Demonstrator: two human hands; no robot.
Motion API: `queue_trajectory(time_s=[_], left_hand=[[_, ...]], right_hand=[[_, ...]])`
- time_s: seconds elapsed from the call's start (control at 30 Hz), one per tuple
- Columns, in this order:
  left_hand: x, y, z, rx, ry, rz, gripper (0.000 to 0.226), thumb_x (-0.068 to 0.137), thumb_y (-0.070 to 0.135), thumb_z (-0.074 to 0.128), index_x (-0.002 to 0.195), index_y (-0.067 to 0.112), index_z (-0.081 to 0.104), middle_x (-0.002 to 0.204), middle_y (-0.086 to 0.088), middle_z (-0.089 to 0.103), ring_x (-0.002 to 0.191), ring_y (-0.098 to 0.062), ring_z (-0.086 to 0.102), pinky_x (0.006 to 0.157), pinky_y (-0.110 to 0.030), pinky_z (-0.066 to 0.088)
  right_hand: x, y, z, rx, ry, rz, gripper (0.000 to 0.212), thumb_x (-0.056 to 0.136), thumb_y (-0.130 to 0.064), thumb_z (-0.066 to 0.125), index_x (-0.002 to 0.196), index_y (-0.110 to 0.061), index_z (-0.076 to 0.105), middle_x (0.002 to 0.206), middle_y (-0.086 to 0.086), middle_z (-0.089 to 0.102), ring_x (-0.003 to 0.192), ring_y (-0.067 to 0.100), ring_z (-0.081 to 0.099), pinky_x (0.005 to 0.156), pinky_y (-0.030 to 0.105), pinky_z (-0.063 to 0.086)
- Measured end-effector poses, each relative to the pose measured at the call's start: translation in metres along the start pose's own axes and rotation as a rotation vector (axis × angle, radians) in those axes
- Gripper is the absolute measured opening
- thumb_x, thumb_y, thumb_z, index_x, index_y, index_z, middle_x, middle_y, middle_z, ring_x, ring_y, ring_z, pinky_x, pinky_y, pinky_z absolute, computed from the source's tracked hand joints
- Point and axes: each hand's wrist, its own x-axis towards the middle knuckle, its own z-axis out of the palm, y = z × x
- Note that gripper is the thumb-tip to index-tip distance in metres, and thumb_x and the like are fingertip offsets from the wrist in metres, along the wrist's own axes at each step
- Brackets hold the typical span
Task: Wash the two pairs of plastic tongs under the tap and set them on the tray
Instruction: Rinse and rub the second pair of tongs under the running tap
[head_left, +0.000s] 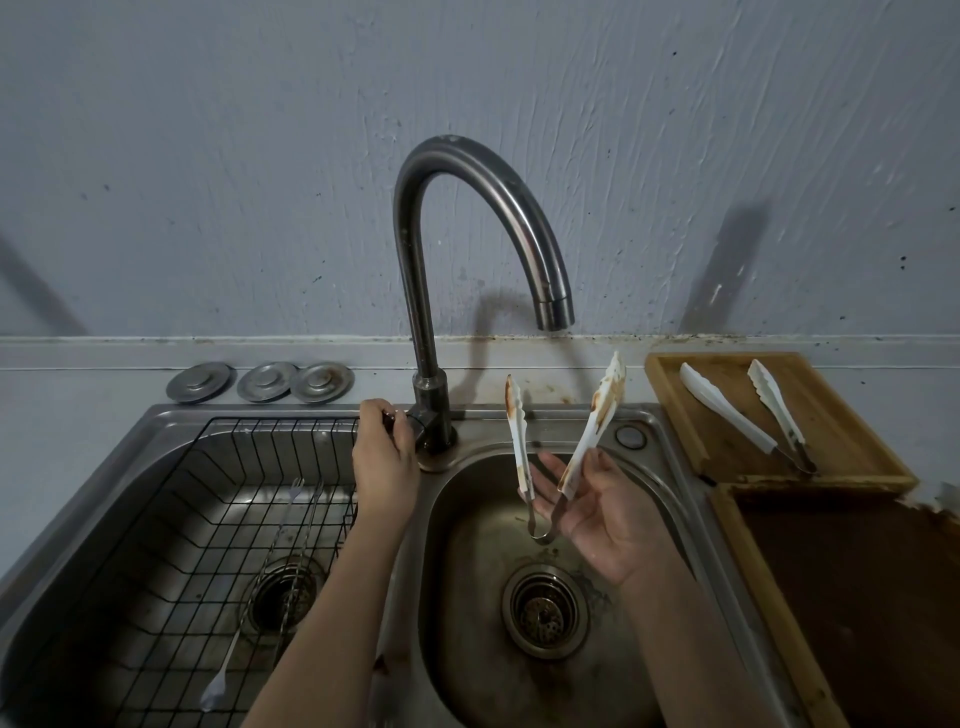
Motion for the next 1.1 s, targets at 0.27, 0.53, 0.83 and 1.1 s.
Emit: queue_trajectory(time_s=[0.27, 0.53, 0.83, 1.1], left_hand=[[-0.0019, -0.0007, 0.0012, -0.014, 0.029, 0.006, 0.008, 0.097, 0.013, 0.037, 0.088, 0.013, 0.038, 0.073, -0.013, 0.050, 0.059, -0.018, 0.044, 0.050, -0.024, 0.033], [-0.0025, -0.0057, -0.0011, -0.010, 0.022, 0.043, 0.007, 0.097, 0.016, 0.040, 0.091, 0.012, 0.039, 0.078, -0.012, 0.053, 0.064, -0.020, 0.049, 0.054, -0.023, 0.035], [-0.0028, -0.0028, 0.0006, -0.028, 0.026, 0.022, 0.007, 0.098, 0.014, 0.037, 0.091, 0.010, 0.038, 0.077, -0.006, 0.048, 0.064, -0.011, 0.046, 0.053, -0.015, 0.034], [-0.0029, -0.0078, 0.0035, -0.045, 0.045, 0.021, 0.007, 0.098, 0.015, 0.037, 0.091, 0.014, 0.038, 0.088, -0.020, 0.058, 0.077, -0.028, 0.055, 0.058, -0.013, 0.038]], right_hand=[[0.0012, -0.0011, -0.0004, -0.005, 0.001, -0.001, 0.017, 0.097, -0.015, 0.038, 0.095, -0.010, 0.055, 0.103, 0.023, 0.062, 0.099, 0.039, 0.061, 0.092, 0.061, 0.043], [0.0017, 0.0004, -0.0019, -0.010, -0.009, 0.008, 0.018, 0.098, -0.016, 0.038, 0.092, -0.011, 0.054, 0.105, 0.023, 0.062, 0.105, 0.041, 0.060, 0.090, 0.058, 0.045], [0.0043, 0.0022, -0.0044, -0.008, -0.006, 0.005, 0.017, 0.097, -0.015, 0.038, 0.093, -0.011, 0.054, 0.102, 0.023, 0.064, 0.105, 0.041, 0.060, 0.092, 0.061, 0.044], [0.0044, 0.0015, -0.0032, 0.006, -0.019, 0.019, 0.017, 0.097, -0.015, 0.038, 0.095, -0.011, 0.054, 0.102, 0.023, 0.063, 0.110, 0.044, 0.057, 0.093, 0.061, 0.043]])
